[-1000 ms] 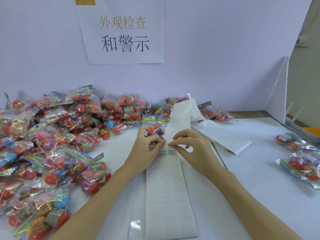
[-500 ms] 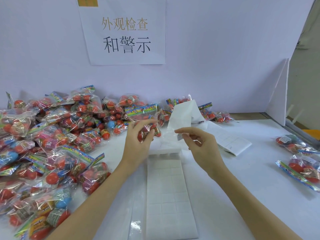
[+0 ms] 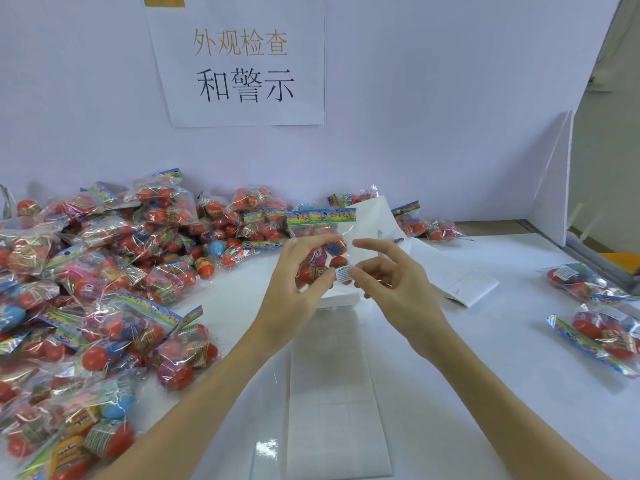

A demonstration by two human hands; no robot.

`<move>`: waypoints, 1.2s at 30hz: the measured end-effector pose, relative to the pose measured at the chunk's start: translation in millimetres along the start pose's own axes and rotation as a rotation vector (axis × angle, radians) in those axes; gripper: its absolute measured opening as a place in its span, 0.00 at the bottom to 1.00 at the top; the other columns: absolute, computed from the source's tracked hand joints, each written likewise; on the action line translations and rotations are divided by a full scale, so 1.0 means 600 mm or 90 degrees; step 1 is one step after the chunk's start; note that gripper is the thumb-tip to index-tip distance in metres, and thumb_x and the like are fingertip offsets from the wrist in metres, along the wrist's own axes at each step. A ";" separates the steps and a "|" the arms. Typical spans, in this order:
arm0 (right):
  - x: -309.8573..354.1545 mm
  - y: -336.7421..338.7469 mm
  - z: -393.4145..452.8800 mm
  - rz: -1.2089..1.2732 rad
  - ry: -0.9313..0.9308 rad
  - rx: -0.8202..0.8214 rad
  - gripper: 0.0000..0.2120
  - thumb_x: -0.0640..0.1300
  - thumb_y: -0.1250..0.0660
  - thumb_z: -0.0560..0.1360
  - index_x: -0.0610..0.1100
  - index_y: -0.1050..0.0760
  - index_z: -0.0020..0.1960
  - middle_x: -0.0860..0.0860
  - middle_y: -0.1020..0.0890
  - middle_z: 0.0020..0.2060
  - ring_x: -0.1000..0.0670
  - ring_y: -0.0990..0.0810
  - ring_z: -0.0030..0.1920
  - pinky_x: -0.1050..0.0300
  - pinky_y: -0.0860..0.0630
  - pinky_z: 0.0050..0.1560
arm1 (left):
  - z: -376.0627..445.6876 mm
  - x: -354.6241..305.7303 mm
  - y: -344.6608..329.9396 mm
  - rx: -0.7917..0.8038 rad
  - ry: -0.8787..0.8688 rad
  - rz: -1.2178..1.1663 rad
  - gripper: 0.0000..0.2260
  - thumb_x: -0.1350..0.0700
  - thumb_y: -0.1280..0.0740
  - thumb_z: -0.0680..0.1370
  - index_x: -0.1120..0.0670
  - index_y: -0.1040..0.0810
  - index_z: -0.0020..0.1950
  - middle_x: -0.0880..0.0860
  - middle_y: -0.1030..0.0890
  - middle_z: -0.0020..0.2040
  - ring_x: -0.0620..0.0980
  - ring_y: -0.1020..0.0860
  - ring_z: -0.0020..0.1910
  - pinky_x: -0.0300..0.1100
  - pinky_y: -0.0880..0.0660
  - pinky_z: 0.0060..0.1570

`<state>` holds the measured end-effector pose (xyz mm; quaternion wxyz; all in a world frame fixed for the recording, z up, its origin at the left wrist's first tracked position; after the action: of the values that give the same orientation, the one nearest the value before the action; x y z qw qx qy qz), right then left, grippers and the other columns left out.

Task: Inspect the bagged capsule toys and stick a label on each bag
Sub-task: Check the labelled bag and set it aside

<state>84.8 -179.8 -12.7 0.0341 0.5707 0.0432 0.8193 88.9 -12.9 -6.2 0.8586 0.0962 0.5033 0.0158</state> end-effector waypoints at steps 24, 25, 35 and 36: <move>-0.007 0.001 -0.002 0.017 -0.026 -0.011 0.14 0.37 0.29 0.80 0.50 0.22 0.63 0.51 0.12 0.42 0.54 0.13 0.43 0.64 0.21 0.43 | 0.002 0.000 0.003 -0.015 -0.033 0.028 0.19 0.62 0.27 0.79 0.46 0.21 0.67 0.49 0.22 0.61 0.56 0.19 0.59 0.56 0.21 0.62; -0.006 0.000 -0.002 0.017 -0.026 -0.010 0.14 0.37 0.29 0.80 0.50 0.22 0.63 0.51 0.12 0.42 0.54 0.13 0.43 0.64 0.21 0.43 | 0.002 0.001 0.003 -0.018 -0.034 0.030 0.19 0.62 0.27 0.79 0.46 0.21 0.67 0.48 0.22 0.61 0.56 0.19 0.59 0.57 0.21 0.61; -0.011 0.022 0.003 -0.064 -0.042 -0.077 0.08 0.49 0.30 0.81 0.49 0.19 0.59 0.50 0.15 0.43 0.51 0.15 0.44 0.61 0.21 0.42 | 0.007 -0.001 0.011 -0.038 -0.024 -0.045 0.19 0.65 0.29 0.80 0.48 0.21 0.68 0.51 0.21 0.63 0.54 0.16 0.52 0.42 0.18 0.48; -0.013 0.015 0.003 -0.014 -0.068 -0.043 0.13 0.54 0.31 0.80 0.49 0.18 0.60 0.50 0.14 0.44 0.51 0.15 0.45 0.61 0.21 0.42 | 0.006 -0.003 0.007 -0.024 -0.020 -0.060 0.20 0.64 0.28 0.80 0.47 0.22 0.69 0.50 0.20 0.64 0.54 0.16 0.51 0.43 0.18 0.48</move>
<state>89.1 -189.5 -18.5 0.0645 0.6117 0.0197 0.7882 91.7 -9.4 -2.3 0.8678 0.0564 0.4934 -0.0169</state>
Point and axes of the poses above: each hand's wrist, its own z-axis towards the middle knuckle, its own y-axis out of the back of the hand, x = y × z, the point moved 8 cm from there along z, towards the middle knuckle
